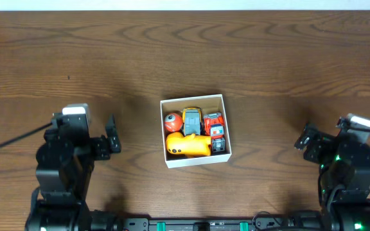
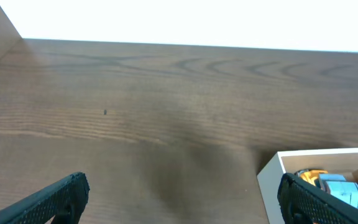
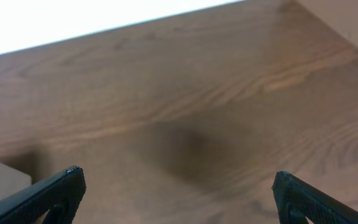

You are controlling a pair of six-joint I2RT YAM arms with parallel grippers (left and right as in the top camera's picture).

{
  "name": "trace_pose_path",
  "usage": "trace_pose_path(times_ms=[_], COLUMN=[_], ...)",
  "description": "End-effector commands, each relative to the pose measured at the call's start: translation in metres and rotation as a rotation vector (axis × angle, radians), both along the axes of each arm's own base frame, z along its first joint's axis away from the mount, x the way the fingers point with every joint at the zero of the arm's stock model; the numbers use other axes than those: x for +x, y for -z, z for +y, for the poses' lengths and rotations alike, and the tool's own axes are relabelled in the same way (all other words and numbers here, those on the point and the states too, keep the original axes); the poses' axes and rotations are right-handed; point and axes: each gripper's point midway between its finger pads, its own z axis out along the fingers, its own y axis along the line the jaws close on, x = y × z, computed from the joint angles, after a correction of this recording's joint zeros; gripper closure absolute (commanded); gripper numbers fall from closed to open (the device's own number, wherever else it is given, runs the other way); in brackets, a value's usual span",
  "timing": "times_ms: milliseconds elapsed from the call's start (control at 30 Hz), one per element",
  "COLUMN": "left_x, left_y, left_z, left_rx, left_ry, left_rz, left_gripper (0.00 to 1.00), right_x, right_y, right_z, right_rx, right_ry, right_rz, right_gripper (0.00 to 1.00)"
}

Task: Pack container

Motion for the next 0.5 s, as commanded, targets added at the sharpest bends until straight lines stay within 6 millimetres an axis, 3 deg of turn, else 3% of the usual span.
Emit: trace_pose_path(times_ms=[0,233,467], left_x=[-0.004,-0.014,-0.027], left_y=[0.005,0.025,0.046], left_z=[0.003,0.003,0.004], left_rx=[-0.004,0.001,0.006], left_ry=[-0.015,-0.014,-0.015], left_rz=[-0.01,0.082,0.181], left_gripper=[0.02,0.02,0.02], right_x=[-0.004,-0.014,-0.033], right_y=[0.019,0.054,0.076], right_z=[-0.004,0.0,-0.001], right_rx=[0.006,0.013,0.01], right_ry=[0.026,0.009,0.01], right_rz=[0.03,0.142,0.264], right_gripper=[0.01,0.01,0.01])
